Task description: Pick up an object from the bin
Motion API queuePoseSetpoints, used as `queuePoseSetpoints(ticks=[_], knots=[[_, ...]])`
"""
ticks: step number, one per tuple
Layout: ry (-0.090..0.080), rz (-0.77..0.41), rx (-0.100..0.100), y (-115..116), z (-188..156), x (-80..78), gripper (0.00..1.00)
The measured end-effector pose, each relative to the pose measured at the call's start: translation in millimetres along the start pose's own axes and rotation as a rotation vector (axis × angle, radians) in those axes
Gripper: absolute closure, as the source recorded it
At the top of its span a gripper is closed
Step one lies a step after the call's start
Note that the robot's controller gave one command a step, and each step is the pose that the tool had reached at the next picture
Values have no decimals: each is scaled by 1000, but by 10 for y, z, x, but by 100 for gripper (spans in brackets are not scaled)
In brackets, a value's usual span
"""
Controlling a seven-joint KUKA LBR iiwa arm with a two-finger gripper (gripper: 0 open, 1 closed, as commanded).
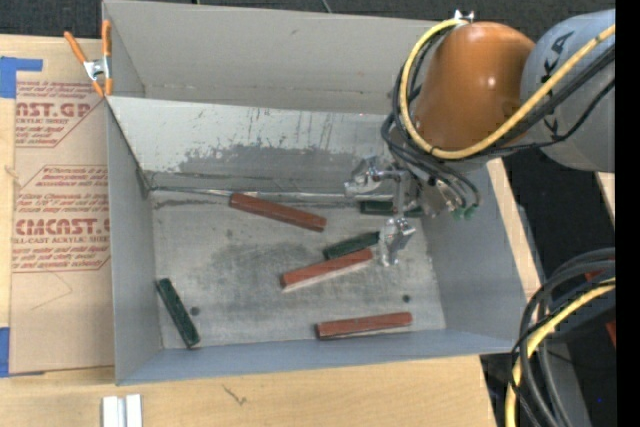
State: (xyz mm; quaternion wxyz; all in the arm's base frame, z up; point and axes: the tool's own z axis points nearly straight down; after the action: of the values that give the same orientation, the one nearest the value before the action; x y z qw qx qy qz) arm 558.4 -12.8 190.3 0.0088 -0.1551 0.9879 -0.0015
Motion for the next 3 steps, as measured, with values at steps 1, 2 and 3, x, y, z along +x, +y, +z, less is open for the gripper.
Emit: queuePoseSetpoints(ticks=[1, 2, 3], knots=[[10, -99, -4, -27, 626, -140, 0], [-5, -260, -3, -262, 1143, 123, 100], [-5, -260, -3, -261, 1143, 123, 100]])
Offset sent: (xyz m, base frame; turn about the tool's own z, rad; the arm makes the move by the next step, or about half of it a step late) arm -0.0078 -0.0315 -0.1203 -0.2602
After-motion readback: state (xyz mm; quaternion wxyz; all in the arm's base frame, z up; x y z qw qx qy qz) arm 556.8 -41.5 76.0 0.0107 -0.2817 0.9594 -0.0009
